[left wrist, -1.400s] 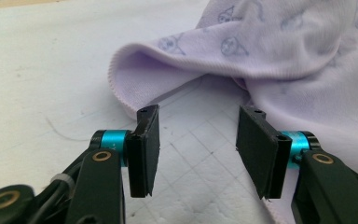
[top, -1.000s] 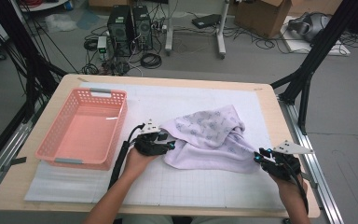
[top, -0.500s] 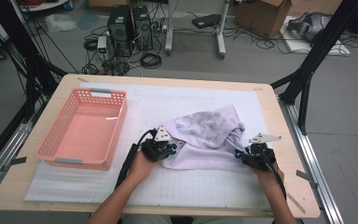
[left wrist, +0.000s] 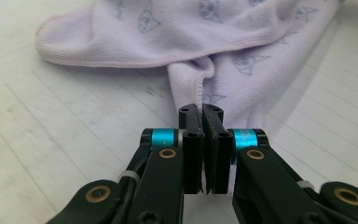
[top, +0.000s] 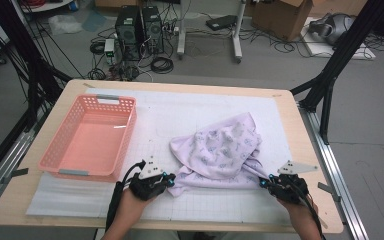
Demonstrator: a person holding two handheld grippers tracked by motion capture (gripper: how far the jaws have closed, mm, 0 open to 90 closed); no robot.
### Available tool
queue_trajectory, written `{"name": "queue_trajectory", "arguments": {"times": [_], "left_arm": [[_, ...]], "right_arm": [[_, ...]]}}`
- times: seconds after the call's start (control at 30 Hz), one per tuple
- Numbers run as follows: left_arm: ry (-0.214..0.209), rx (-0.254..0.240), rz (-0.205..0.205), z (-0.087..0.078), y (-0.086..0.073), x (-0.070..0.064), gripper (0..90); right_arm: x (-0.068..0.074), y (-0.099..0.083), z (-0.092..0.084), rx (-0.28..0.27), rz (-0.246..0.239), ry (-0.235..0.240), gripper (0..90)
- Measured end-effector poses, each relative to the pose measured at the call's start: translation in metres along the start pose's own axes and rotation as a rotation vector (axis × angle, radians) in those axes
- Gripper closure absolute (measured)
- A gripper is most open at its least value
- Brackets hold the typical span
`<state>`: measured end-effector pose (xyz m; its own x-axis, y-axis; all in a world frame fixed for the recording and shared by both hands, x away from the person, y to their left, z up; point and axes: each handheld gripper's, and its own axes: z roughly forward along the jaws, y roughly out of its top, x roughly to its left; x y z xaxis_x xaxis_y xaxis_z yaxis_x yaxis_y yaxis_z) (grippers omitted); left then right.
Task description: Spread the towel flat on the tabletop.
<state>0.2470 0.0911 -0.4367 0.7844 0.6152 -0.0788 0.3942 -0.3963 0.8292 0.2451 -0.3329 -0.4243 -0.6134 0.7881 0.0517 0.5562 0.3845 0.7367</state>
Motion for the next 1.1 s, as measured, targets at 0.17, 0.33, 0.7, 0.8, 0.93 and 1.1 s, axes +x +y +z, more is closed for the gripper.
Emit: {"name": "queue_trajectory", "arguments": {"times": [0.17, 0.33, 0.7, 0.8, 0.93, 1.1], "left_arm": [[-0.042, -0.011, -0.006, -0.017, -0.015, -0.017, 86.2], [-0.040, -0.021, -0.073, -0.013, -0.013, -0.011, 60.3], [0.023, -0.024, -0.105, 0.044, 0.041, 0.024, 39.8], [0.003, 0.004, -0.102, 0.064, 0.054, 0.027, 39.3], [-0.002, 0.071, -0.045, 0.093, 0.071, 0.024, 38.6], [0.015, 0.106, 0.015, 0.121, 0.080, 0.018, 46.6]], "right_arm": [[0.018, -0.021, -0.032, 0.004, -0.009, 0.058, 83.7], [0.022, -0.033, -0.042, 0.018, -0.018, 0.088, 77.6], [0.004, 0.006, -0.038, -0.123, 0.024, -0.037, 45.2], [-0.005, 0.013, -0.021, -0.123, 0.048, -0.035, 46.3], [-0.012, 0.016, -0.003, -0.108, 0.060, -0.025, 47.6], [-0.013, 0.014, 0.002, -0.104, 0.051, -0.029, 48.1]]}}
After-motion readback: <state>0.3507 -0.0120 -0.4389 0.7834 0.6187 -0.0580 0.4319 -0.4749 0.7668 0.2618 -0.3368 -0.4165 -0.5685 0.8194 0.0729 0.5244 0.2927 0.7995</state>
